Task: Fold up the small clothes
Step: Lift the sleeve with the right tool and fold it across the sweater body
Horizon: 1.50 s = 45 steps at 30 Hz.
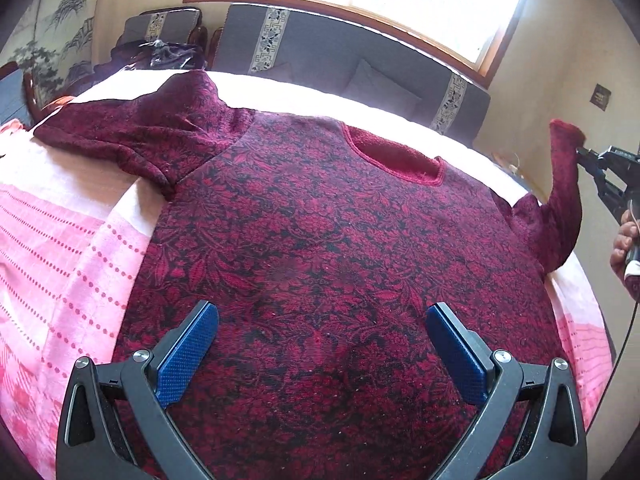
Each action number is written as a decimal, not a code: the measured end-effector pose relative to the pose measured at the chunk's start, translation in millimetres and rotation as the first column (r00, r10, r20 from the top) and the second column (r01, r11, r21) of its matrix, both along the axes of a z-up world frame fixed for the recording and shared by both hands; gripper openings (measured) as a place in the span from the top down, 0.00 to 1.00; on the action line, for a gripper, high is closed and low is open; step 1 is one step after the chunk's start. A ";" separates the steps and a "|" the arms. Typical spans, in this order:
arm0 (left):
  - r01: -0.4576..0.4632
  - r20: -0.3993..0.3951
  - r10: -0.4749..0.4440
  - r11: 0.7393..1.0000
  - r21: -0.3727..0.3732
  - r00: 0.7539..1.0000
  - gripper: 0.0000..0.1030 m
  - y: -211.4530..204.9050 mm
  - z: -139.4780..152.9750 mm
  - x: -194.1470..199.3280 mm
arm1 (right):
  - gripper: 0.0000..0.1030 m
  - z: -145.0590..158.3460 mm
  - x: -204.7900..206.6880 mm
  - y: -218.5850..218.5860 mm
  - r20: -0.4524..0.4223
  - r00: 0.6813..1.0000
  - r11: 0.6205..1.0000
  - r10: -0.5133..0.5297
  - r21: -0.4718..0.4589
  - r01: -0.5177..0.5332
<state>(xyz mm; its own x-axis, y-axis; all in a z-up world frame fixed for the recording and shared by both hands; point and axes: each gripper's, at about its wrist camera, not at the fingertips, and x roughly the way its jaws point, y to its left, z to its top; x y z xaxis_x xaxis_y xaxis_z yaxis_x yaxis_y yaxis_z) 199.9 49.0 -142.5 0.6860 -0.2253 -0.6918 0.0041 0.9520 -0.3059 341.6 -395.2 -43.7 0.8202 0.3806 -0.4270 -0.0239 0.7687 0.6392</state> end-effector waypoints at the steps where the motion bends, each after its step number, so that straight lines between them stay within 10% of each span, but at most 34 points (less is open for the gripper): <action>1: -0.012 0.008 0.012 1.000 -0.004 1.000 0.00 7.4 2.4 -1.7 | 0.93 -5.5 1.8 27.2 -0.006 0.999 0.999 0.039 -0.001 -0.039; 10: -0.067 0.069 0.067 0.998 0.002 0.995 0.00 47.9 0.3 -14.1 | 0.94 -68.2 4.5 169.3 -0.119 0.977 0.982 0.177 -0.036 -0.183; 21: -0.052 0.021 0.053 0.998 -0.028 0.998 0.00 48.4 -7.5 -7.5 | 0.64 -91.4 -73.6 -3.0 -0.193 0.979 0.973 -0.061 0.208 0.102; 31: -0.098 -0.007 0.098 0.993 -0.070 0.995 0.00 56.3 -13.0 -6.5 | 0.57 -138.1 -9.3 31.8 -0.290 0.955 0.918 -0.064 0.359 0.170; 35: -0.093 -0.006 0.093 0.994 -0.063 0.996 0.00 55.0 -13.0 -6.8 | 0.40 -150.6 4.9 42.6 -0.388 0.907 0.882 -0.164 0.355 0.311; 41: -0.087 -0.004 0.087 0.993 -0.076 0.996 0.00 55.5 -13.1 -7.3 | 0.43 -161.7 16.5 38.6 -0.390 0.877 0.814 -0.281 0.387 0.433; 45: -0.089 -0.002 0.089 0.992 -0.088 0.996 0.00 56.7 -13.0 -8.2 | 0.88 -176.9 22.2 32.9 -0.425 0.860 0.778 -0.282 0.423 0.464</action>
<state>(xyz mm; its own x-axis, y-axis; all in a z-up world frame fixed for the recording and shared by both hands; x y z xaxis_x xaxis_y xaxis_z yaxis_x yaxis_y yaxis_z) 191.7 105.7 -155.5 0.7074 -0.2231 -0.6707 -0.0786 0.9182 -0.3883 363.8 -362.3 -220.6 0.7918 0.3041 -0.5297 0.4717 0.2465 0.8466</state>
